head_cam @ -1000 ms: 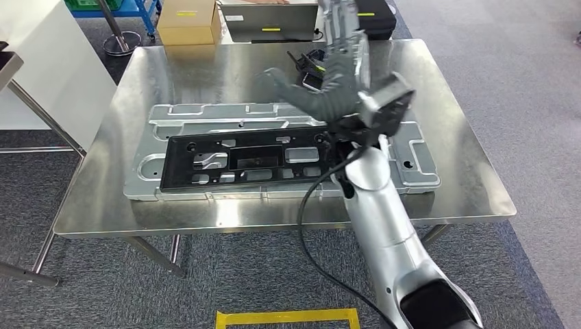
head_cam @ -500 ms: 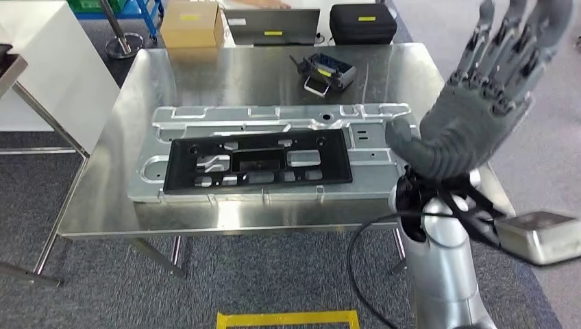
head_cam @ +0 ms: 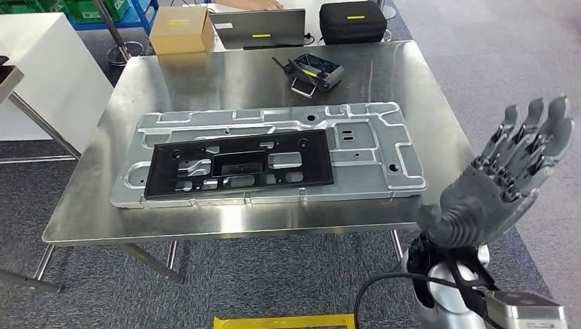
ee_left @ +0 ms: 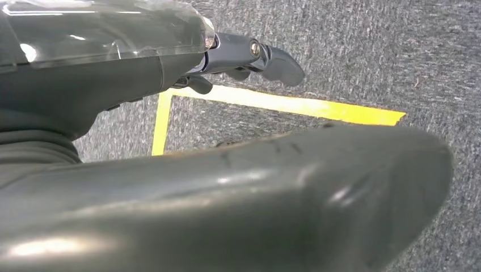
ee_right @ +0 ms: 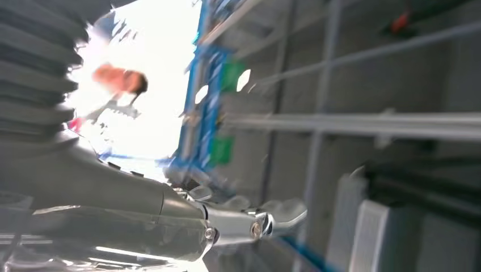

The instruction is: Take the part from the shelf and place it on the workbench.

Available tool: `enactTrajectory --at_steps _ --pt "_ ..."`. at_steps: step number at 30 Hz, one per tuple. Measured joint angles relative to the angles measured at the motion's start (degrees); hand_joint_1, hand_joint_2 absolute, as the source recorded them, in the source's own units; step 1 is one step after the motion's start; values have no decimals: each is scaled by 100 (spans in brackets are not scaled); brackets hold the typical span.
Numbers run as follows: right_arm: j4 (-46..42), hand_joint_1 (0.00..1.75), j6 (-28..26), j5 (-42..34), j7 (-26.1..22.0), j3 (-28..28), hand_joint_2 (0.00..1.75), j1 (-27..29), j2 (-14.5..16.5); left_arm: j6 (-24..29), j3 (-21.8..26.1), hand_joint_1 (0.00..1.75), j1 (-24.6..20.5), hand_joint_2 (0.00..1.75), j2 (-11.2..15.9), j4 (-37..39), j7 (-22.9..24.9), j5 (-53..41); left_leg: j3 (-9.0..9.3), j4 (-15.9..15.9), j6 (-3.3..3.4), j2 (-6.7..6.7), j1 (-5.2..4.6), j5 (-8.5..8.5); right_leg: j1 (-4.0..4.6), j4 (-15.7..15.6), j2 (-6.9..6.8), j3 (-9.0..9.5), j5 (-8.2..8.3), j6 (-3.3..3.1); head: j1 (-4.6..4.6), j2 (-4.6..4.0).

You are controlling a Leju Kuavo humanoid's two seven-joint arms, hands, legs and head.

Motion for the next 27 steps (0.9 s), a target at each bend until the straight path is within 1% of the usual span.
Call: enactTrajectory --at_steps 1,2,3,4,5,6,8,9,10,12,13,14,15,16,17,18,19,20,21,22,23,24,25,26,27 --pt "-4 0 -136 31 3 -66 0 220 0 -3 24 0 -2 0 -2 0 1 9 -109 294 -6 7 0 -222 9 -6 -13 -26 21 -37 -1 0" --pt "-5 0 -241 31 14 -139 0 435 -1 -10 45 0 -4 0 -3 0 1 15 -244 666 -5 11 -4 -468 28 -7 -23 -63 42 -65 -1 0" --pt "-4 0 -314 7 31 -220 0 639 -1 -21 61 0 -1 0 -3 0 1 18 -368 1038 2 10 -8 -675 51 -6 -31 -105 67 -88 -1 0" --pt "-4 0 -369 -28 58 -307 0 823 -1 -38 71 0 3 0 -4 0 1 19 -425 1281 19 10 -12 -789 78 -5 -36 -149 96 -105 -1 0" --pt "-4 0 -418 -64 93 -399 0 994 -1 -57 78 0 7 0 -4 0 -1 19 -383 1326 50 10 -22 -802 105 -5 -36 -191 129 -116 -1 0" --pt "-4 0 -461 -105 133 -506 0 1156 0 -76 83 0 9 0 -5 0 -5 17 -221 1134 99 10 -43 -717 131 -5 -32 -230 165 -120 -1 0" --pt "-13 0 -502 -195 192 -729 0 1440 1 -99 95 0 -4 0 -6 0 -19 10 325 281 239 9 -113 -453 166 -10 -28 -291 244 -119 -1 0" --pt "-20 0 -495 -238 202 -843 0 1562 2 -103 105 0 -13 0 -1 -1 -28 7 529 -86 313 15 -157 -361 168 -26 -27 -298 286 -101 4 0" --pt "-27 0 -477 -271 203 -936 0 1660 3 -103 116 0 -21 0 2 -1 -37 5 647 -318 373 21 -192 -305 149 -45 -30 -295 325 -71 2 0" --pt "-37 0 -447 -306 204 -1083 0 1801 7 -106 141 0 -27 0 6 -2 -45 3 643 -404 439 34 -252 -226 90 -109 -33 -266 413 20 -3 0" --pt "-41 0 -442 -309 210 -1129 0 1856 13 -108 152 0 -26 0 -2 -2 -46 3 634 -456 457 34 -260 -139 80 -152 -29 -256 470 65 -10 0" --pt "-45 0 -444 -311 220 -1176 0 1918 19 -110 162 0 -27 0 -8 -2 -44 2 621 -520 461 45 -257 -34 78 -173 -24 -258 467 99 -10 0" --pt "-50 0 -448 -313 232 -1220 0 1986 27 -111 169 0 -28 0 -14 -2 -42 -1 589 -595 476 55 -242 86 84 -117 -19 -279 337 121 -9 0" --pt "-52 0 -452 -323 246 -1273 0 2051 33 -114 173 0 -30 0 -21 -2 -39 -6 536 -661 477 65 -223 208 91 49 -14 -326 96 139 -8 0" --pt "-52 0 -450 -340 257 -1325 0 2108 43 -116 175 0 -31 0 -26 -2 -34 -13 462 -684 474 77 -213 300 82 340 -13 -396 -239 150 -8 0" --pt "-51 0 -439 -362 266 -1370 0 2159 57 -117 177 0 -29 0 -28 -2 -30 -22 369 -684 477 82 -211 371 78 704 -13 -463 -555 165 -7 0" --pt "-48 0 -419 -385 275 -1414 0 2205 80 -117 178 0 -27 0 -31 -2 -24 -32 272 -663 467 89 -213 428 75 1043 -13 -504 -747 184 -7 0" --pt "-43 0 -393 -403 286 -1451 0 2250 106 -117 178 0 -25 0 -34 -2 -18 -41 169 -630 459 96 -213 481 71 1279 -14 -488 -801 200 -7 0" --pt "-38 0 -366 -414 298 -1488 0 2291 134 -117 179 0 -25 0 -38 -2 -14 -50 65 -587 448 103 -211 527 67 1343 -15 -387 -729 214 -7 0" --pt "-32 0 -341 -421 310 -1526 0 2323 163 -117 179 0 -26 0 -45 -2 -9 -59 -36 -535 434 106 -208 563 62 1216 -17 -196 -590 223 -7 0" --pt "-24 0 -313 -426 325 -1564 0 2345 193 -118 179 0 -29 0 -53 -2 -7 -72 -134 -467 416 108 -205 591 57 887 -20 102 -468 227 -7 0" --pt "-13 0 -281 -432 343 -1603 0 2358 225 -119 179 0 -33 0 -60 -2 -6 -84 -221 -395 394 107 -210 611 62 460 -22 428 -456 222 -7 0" --pt "3 0 -237 -438 372 -1648 0 2374 259 -122 179 0 -35 0 -65 -2 -3 -98 -280 -332 370 104 -216 628 74 107 -20 679 -492 196 -11 0" --pt "22 0 -176 -437 411 -1705 0 2397 297 -129 179 0 -37 0 -67 -2 2 -117 -320 -278 341 101 -220 649 87 -155 -17 847 -564 164 -14 0" --pt "48 0 -107 -430 463 -1770 0 2424 331 -139 179 0 -38 0 -68 -2 8 -134 -340 -250 311 97 -222 677 104 -256 -13 893 -617 123 -18 0"
